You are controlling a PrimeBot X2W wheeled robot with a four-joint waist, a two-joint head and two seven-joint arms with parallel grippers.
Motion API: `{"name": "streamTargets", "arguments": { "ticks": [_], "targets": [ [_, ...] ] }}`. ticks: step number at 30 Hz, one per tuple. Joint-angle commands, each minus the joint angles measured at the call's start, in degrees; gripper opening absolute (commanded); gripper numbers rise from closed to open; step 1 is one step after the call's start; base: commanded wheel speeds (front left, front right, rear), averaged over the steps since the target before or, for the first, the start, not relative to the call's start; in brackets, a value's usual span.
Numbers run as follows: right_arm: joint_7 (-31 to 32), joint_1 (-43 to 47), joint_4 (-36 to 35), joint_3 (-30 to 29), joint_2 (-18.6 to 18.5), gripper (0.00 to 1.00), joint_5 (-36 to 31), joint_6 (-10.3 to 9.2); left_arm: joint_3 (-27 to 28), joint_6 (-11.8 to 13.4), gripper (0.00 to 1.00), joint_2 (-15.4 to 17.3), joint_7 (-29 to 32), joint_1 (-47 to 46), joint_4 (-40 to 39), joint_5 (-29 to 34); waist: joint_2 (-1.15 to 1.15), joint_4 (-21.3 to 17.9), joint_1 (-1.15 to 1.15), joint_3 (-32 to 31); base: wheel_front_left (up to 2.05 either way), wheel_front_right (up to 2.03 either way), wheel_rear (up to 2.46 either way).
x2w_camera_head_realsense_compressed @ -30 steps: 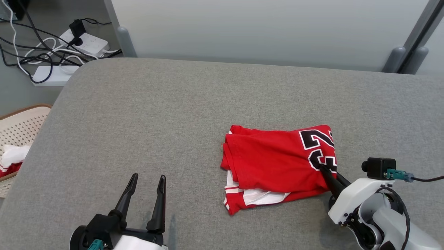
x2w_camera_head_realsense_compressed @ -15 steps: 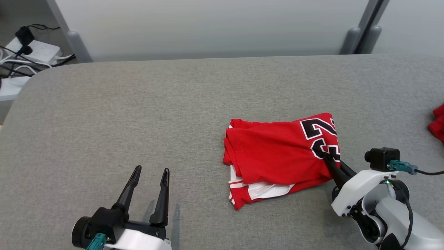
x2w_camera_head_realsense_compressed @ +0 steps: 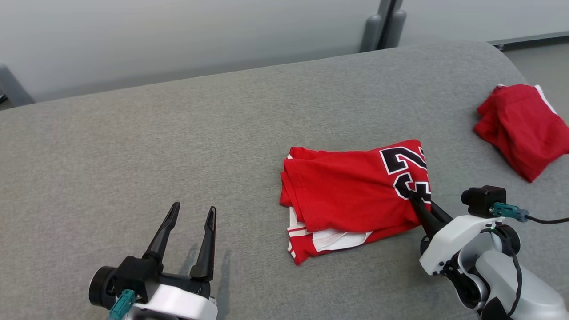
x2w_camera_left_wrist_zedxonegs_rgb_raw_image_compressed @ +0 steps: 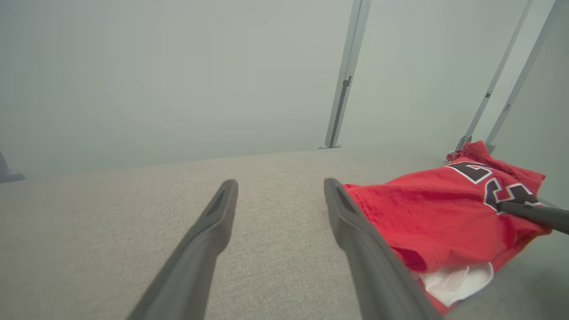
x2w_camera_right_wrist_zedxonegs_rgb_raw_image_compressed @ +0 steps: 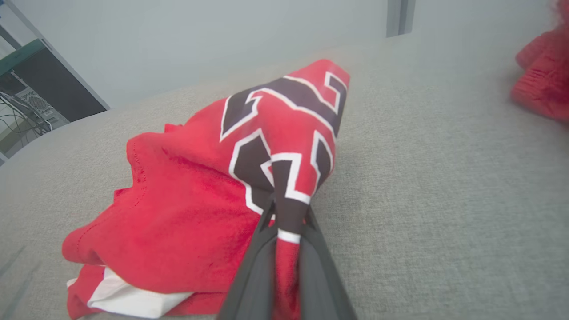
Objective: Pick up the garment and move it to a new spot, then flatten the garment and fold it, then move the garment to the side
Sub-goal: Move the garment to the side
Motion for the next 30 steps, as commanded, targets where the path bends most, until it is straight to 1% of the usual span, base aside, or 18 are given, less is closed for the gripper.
{"name": "streamTargets", "arguments": {
  "ticks": [1,9,15,23,27,30],
  "targets": [
    [-1.20,-0.59,-1.32,-0.21,-0.08,0.00,-0.92,0.09,1.95,-0.56,1.00,0.30,-0.58,-2.79,-1.23,0.54,0.00,-2.45,0.00,0.30,0.00,0.00,0.00],
    [-1.25,-0.48,-2.33,-1.31,1.02,0.00,-2.38,0.09,2.21,-1.03,1.00,0.44,-0.58,-3.43,-0.90,1.20,0.00,-8.67,0.00,0.65,0.00,0.00,0.00],
    [-1.26,-0.56,-3.01,-2.43,1.12,0.00,-3.20,0.09,1.84,-1.16,1.00,0.42,-0.58,-3.92,-0.94,1.79,0.00,-11.05,0.00,1.20,0.00,0.00,0.00],
    [-1.26,-2.14,-3.41,-4.38,0.31,0.00,-5.46,0.09,1.44,-1.41,1.00,0.87,-0.58,-4.63,-1.35,2.29,0.00,-10.82,0.00,2.82,0.00,0.00,0.00],
    [-1.27,-5.22,-3.26,-6.01,-1.63,0.00,-7.30,0.09,0.96,-1.49,1.00,1.45,-0.44,-5.30,-2.03,2.76,0.00,-9.66,0.00,4.61,0.00,0.00,0.00],
    [-1.27,-7.94,-3.03,-7.54,-4.04,0.00,-8.72,0.09,0.80,-1.42,1.00,1.99,0.12,-5.95,-3.11,3.08,0.00,-8.42,0.00,6.30,0.00,0.00,0.00]
  ]
}}
